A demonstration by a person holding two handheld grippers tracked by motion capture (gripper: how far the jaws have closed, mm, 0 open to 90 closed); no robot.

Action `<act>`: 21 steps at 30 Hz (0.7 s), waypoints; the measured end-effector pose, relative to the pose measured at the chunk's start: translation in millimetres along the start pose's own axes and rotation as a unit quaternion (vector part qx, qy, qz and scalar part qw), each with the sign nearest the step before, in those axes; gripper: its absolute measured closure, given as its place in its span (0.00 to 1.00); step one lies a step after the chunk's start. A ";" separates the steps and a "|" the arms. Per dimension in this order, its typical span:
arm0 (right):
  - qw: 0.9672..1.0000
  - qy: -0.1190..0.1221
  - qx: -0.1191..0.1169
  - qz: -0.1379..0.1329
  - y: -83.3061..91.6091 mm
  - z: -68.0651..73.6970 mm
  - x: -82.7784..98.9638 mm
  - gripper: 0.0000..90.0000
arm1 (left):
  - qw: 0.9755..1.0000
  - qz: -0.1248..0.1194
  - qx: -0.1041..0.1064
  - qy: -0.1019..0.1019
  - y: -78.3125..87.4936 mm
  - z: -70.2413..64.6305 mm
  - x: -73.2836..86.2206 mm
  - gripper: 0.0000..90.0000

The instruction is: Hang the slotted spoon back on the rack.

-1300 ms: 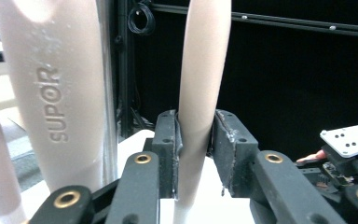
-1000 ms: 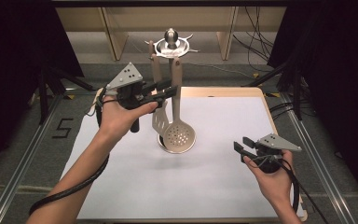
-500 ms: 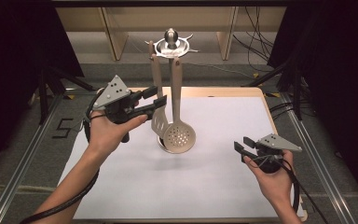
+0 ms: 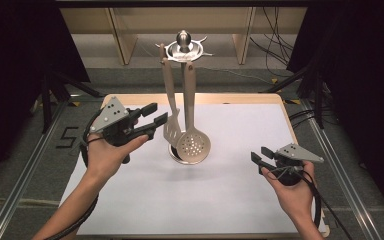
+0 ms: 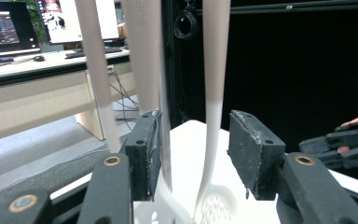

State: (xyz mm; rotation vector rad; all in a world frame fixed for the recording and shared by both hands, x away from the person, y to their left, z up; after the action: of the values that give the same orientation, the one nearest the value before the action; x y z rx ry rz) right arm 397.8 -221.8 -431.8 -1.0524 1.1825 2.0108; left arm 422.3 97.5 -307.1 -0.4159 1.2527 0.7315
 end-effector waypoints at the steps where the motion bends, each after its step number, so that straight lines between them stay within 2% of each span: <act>1: 1.000 -0.004 -0.001 0.005 0.3 0.8 1.0 0.63 | 1.000 0.003 -0.002 -0.002 1.3 0.2 4.0 0.59; 5: 1.000 -0.001 -0.002 0.003 -1.0 0.5 1.5 0.63 | 1.000 0.012 -0.012 0.000 6.0 1.6 20.4 0.59; 6: 1.000 0.005 0.001 0.002 -0.9 -0.6 1.3 0.63 | 1.000 0.013 -0.016 0.001 7.0 2.2 24.3 0.59; 7: 1.000 0.017 0.003 -0.009 -2.7 -2.3 -0.1 0.63 | 1.000 0.014 -0.019 0.000 8.0 2.8 28.4 0.59; 8: 1.000 0.018 0.004 -0.010 -2.7 -2.5 -0.2 0.63 | 1.000 0.017 -0.023 -0.001 9.0 2.8 32.7 0.59; 9: 1.000 0.017 0.004 -0.009 -2.7 -2.4 0.0 0.63 | 1.000 0.020 -0.024 -0.003 9.9 2.6 37.1 0.59; 11: 1.000 -0.004 0.000 -0.003 -2.4 0.6 2.2 0.63 | 0.999 0.026 -0.025 -0.001 11.9 2.6 46.0 0.59; 12: 1.000 0.002 -0.001 -0.004 -2.4 -0.1 1.4 0.63 | 0.999 0.028 -0.029 0.000 13.0 3.1 50.2 0.59; 14: 1.000 -0.011 0.001 0.007 -0.7 1.1 3.3 0.63 | 0.999 0.036 -0.035 -0.005 15.3 4.3 59.3 0.59; 17: 1.000 -0.009 -0.001 -0.002 -2.5 1.4 2.5 0.63 | 0.998 0.045 -0.036 0.000 17.5 4.9 72.5 0.59; 18: 1.000 0.006 -0.001 -0.004 -2.8 -0.6 1.3 0.63 | 0.998 0.048 -0.036 0.000 18.1 5.5 76.7 0.59; 19: 1.000 0.007 0.000 -0.003 -2.8 -0.8 1.4 0.63 | 0.998 0.046 -0.038 0.004 18.0 5.9 80.0 0.59; 20: 1.000 -0.002 0.001 -0.002 -2.7 0.3 2.3 0.63 | 0.998 0.051 -0.039 0.008 19.3 6.4 83.7 0.59; 21: 1.000 0.005 0.006 0.002 -1.5 -1.1 2.4 0.63 | 0.998 0.052 -0.040 0.008 19.6 7.2 86.4 0.59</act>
State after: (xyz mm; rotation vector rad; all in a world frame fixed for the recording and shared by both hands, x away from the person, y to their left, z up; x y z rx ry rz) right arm 398.2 -221.9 -434.8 -1.0558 1.2025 2.0011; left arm 425.1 139.3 -385.5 -0.4252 1.2703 0.8702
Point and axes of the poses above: each handheld gripper's, and its own axes: y roughly backward along the jaws, x roughly out of its underside, z roughly to its left, the point moved 8 cm from there along -y, roughly forward along the jaws, and after that the axes turned 15 degrees about -y, right-handed, at the moved point
